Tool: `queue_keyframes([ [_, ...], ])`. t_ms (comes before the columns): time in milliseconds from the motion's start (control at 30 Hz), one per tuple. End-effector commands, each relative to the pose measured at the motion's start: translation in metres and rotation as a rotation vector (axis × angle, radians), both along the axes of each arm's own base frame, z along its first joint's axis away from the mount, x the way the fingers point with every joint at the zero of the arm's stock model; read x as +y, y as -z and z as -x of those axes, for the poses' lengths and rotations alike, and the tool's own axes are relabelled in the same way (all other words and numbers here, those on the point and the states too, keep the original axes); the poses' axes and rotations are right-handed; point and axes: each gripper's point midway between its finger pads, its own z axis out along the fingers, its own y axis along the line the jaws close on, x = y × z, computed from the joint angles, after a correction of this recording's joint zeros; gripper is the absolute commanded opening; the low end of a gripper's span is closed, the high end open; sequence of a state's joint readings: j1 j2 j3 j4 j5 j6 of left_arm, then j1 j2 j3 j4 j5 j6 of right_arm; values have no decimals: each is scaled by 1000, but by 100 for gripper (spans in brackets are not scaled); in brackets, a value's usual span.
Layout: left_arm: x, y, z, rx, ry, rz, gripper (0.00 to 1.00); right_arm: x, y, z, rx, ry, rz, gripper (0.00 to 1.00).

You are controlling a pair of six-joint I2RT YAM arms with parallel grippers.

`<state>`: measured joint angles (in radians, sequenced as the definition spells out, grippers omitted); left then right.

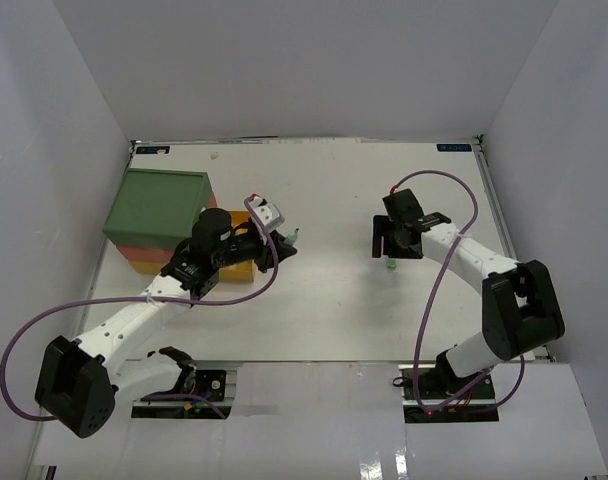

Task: Sort the stationery into containers
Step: Close the pen cap on the pen.

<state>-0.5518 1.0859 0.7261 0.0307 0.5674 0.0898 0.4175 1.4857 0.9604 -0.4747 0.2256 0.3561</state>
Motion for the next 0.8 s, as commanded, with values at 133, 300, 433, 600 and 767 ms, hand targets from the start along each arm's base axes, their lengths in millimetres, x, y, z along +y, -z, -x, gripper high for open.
queue_keyframes([
  [133,4,-10,-3,-48,-25,15,0,-4,6,-17,27,-13,51,70],
  [300,-3,-3,0,-13,19,11,0,-9,18,-20,71,-14,67,68],
  [433,-4,-5,1,-14,29,15,0,-10,29,-21,103,-19,81,65],
  [600,-7,-4,3,0,49,23,0,-10,36,-22,123,-27,88,58],
  [767,-9,-3,5,11,61,25,0,-9,41,-24,136,-30,90,57],
])
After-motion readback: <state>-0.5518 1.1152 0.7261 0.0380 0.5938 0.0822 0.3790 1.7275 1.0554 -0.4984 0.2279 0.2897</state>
